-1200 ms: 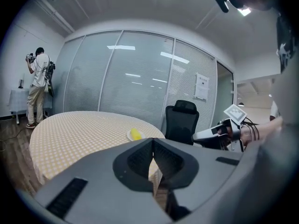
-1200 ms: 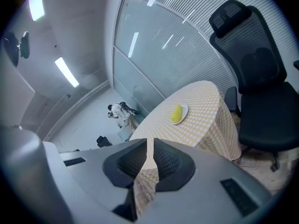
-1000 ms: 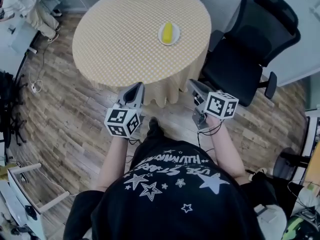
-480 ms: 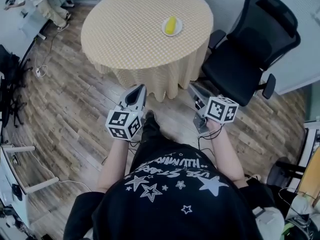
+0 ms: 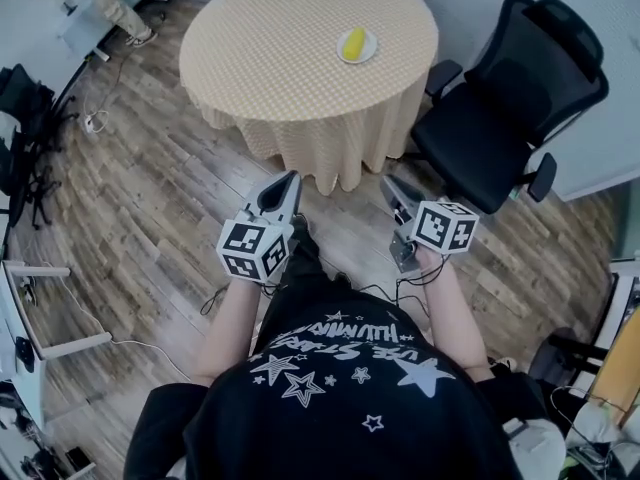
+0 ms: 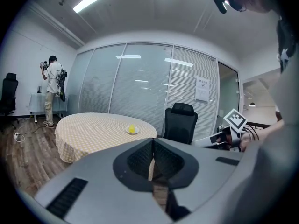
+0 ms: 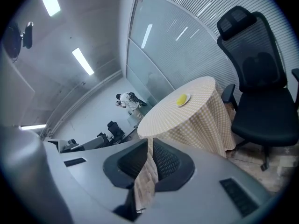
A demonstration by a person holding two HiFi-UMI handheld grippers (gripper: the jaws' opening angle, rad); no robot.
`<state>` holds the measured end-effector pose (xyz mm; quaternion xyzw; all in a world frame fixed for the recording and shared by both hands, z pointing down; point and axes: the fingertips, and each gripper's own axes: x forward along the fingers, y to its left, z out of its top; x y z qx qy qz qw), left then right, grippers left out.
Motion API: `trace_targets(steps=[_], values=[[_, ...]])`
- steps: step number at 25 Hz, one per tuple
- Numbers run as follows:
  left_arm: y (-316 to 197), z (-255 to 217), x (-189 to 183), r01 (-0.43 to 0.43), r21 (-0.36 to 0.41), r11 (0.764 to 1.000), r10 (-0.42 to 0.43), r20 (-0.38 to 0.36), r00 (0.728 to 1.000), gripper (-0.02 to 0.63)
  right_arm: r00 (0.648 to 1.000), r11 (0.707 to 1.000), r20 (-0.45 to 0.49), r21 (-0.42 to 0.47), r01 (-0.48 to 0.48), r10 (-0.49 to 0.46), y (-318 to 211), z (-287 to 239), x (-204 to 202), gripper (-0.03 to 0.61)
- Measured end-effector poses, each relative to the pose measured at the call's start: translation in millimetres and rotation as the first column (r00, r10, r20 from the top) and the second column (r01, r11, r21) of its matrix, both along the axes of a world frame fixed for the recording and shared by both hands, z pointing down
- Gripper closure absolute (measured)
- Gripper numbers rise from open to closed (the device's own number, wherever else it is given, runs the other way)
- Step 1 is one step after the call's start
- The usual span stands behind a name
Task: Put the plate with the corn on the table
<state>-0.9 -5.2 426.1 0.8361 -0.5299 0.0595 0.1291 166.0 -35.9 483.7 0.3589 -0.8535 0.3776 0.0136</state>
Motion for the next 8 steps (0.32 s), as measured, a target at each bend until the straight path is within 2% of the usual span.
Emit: trace_targets(steps=[8], values=[[18.0, 2.1, 3.2, 0.002, -0.005, 1.0, -0.002, 0.015, 1.0, 0.607, 1.0, 1.0, -0.007, -0.015, 0.021, -0.021, 11.8, 8.6, 0.5, 0.528]])
